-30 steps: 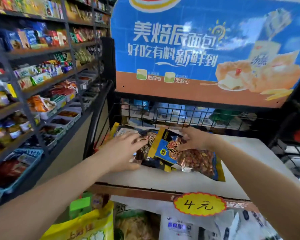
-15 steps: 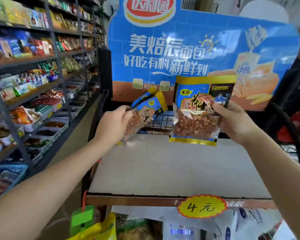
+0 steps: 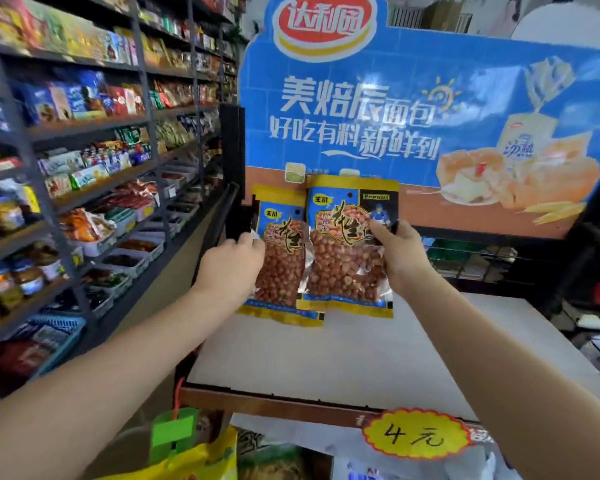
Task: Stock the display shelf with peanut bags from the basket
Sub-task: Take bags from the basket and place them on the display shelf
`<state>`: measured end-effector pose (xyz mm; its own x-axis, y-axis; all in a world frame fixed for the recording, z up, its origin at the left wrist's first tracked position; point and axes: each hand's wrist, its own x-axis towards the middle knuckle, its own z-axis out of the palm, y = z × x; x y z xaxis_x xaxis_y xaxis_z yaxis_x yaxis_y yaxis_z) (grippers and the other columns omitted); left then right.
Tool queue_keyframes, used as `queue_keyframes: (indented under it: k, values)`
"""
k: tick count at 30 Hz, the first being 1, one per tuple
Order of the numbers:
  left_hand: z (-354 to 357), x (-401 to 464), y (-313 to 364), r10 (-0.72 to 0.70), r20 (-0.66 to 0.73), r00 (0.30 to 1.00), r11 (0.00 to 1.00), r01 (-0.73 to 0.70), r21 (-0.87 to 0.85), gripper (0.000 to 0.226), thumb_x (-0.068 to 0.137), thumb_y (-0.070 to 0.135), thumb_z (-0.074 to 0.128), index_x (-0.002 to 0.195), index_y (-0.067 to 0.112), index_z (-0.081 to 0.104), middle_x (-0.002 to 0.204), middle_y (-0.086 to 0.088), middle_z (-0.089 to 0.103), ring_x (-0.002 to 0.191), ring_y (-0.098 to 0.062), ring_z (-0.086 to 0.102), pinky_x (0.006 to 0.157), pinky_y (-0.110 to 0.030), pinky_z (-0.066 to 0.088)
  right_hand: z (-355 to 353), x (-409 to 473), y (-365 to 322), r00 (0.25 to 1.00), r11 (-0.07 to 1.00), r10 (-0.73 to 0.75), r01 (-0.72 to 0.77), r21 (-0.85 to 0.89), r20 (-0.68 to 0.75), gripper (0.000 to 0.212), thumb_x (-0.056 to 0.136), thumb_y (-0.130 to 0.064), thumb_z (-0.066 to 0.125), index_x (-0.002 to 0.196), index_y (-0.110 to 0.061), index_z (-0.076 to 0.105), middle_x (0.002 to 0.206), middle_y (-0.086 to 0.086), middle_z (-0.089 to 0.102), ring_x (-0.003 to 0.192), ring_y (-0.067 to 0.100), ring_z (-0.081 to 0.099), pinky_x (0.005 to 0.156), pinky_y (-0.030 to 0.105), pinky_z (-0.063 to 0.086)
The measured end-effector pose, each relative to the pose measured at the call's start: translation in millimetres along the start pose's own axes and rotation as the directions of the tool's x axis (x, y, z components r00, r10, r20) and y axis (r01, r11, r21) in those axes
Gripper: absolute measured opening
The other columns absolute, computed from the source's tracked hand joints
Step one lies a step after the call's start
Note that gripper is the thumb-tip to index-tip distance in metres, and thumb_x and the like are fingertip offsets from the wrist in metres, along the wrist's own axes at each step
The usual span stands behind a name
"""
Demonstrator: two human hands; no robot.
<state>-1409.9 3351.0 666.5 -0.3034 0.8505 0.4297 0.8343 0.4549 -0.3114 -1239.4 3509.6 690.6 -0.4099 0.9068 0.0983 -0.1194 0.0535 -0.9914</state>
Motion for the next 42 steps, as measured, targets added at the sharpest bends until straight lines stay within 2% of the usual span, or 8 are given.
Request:
queue_keyframes:
  k: [3, 9, 15, 18, 27, 35, 39, 42]
  values:
    - [-2, -19, -17, 0.219, -0.121, 0.968, 0.975, -0.211, 0.075, 0.040, 0.034, 0.010, 0.086, 0.063, 0.013, 0.058, 0.057, -0.002, 0.055, 0.040, -0.022, 0.054, 0.034, -0.020, 0.024, 23, 2, 12, 0.992, 0.992, 0.118, -0.117, 0.044, -0.034, 0.030, 0.091, -0.022, 0.057, 0.116, -0.005, 0.052, 0.097, 0.013, 0.065, 0.065, 0.025, 0.067, 0.061, 0.039, 0.058]
    - [-3, -62, -35, 0.408, -0.273, 0.871, 0.907, -0.421, 0.012, 0.025, 0.057, 0.011, 0.081, 0.078, 0.013, 0.068, 0.058, 0.000, 0.060, 0.047, -0.021, 0.059, 0.035, -0.024, 0.038, 62, -15, 44, 0.994, 0.864, -0.070, 0.017, -0.504, -0.087, 0.019, 0.090, -0.016, 0.056, 0.104, -0.004, 0.055, 0.095, 0.012, 0.062, 0.072, 0.021, 0.052, 0.063, 0.030, 0.039]
    - [-6, -87, -27, 0.596, -0.269, 0.756, 0.770, -0.633, -0.073, 0.020, 0.056, 0.013, 0.078, 0.066, 0.016, 0.061, 0.056, 0.001, 0.056, 0.047, -0.019, 0.058, 0.034, -0.024, 0.037, 36, -63, 49, 0.969, 0.806, -0.084, -0.071, -0.588, -0.233, 0.042, 0.088, -0.028, 0.058, 0.123, -0.008, 0.045, 0.117, 0.008, 0.056, 0.101, 0.026, 0.057, 0.081, 0.036, 0.046]
    - [-18, -89, -1, 0.658, -0.304, 0.688, 0.686, -0.715, -0.133, 0.002, 0.069, 0.016, 0.065, 0.070, 0.015, 0.064, 0.058, 0.000, 0.057, 0.047, -0.020, 0.060, 0.034, -0.026, 0.040, -1, -101, 32, 0.961, 0.667, -0.142, -0.083, -0.741, -0.236, 0.032, 0.091, -0.028, 0.052, 0.115, -0.007, 0.056, 0.105, 0.009, 0.062, 0.097, 0.026, 0.057, 0.073, 0.027, 0.038]
    - [-69, -135, 148, 0.747, -0.503, 0.436, 0.377, -0.900, -0.219, 0.030, 0.076, 0.025, 0.039, 0.069, 0.015, 0.066, 0.051, -0.002, 0.058, 0.039, -0.024, 0.058, 0.032, -0.020, 0.037, -144, -264, 22, 0.921, 0.493, -0.282, -0.102, -0.864, -0.270, 0.015, 0.089, -0.017, 0.054, 0.092, -0.006, 0.063, 0.068, -0.002, 0.055, 0.061, 0.018, 0.046, 0.056, 0.029, 0.028]
    - [-76, -253, 333, 0.929, -0.308, 0.208, 0.098, -0.937, -0.335, 0.033, 0.080, 0.033, 0.038, 0.076, 0.020, 0.069, 0.070, 0.003, 0.065, 0.051, -0.017, 0.064, 0.032, -0.020, 0.037, -312, -431, 113, 0.893, 0.542, 0.107, -0.421, -0.727, -0.437, 0.022, 0.087, -0.013, 0.054, 0.069, -0.026, 0.055, 0.060, -0.004, 0.053, 0.044, 0.002, 0.047, 0.050, 0.024, 0.036]
    - [-64, -317, 424, 0.987, -0.002, 0.162, 0.147, -0.896, -0.418, 0.031, 0.095, 0.029, 0.035, 0.115, 0.011, 0.052, 0.123, -0.009, 0.050, 0.108, -0.030, 0.056, 0.075, -0.039, 0.048, -385, -510, 156, 0.815, 0.442, 0.317, -0.579, -0.685, -0.484, 0.013, 0.087, -0.016, 0.055, 0.087, -0.006, 0.064, 0.080, 0.008, 0.063, 0.076, 0.020, 0.057, 0.074, 0.032, 0.044]
    - [-57, -349, 473, 0.990, 0.126, 0.067, 0.122, -0.857, -0.500, 0.033, 0.095, 0.030, 0.038, 0.119, 0.012, 0.050, 0.125, -0.008, 0.048, 0.113, -0.030, 0.053, 0.087, -0.042, 0.048, -434, -558, 186, 0.666, 0.352, 0.453, -0.744, -0.568, -0.593, 0.021, 0.088, -0.018, 0.051, 0.095, -0.004, 0.065, 0.096, 0.016, 0.070, 0.088, 0.029, 0.063, 0.078, 0.033, 0.047]
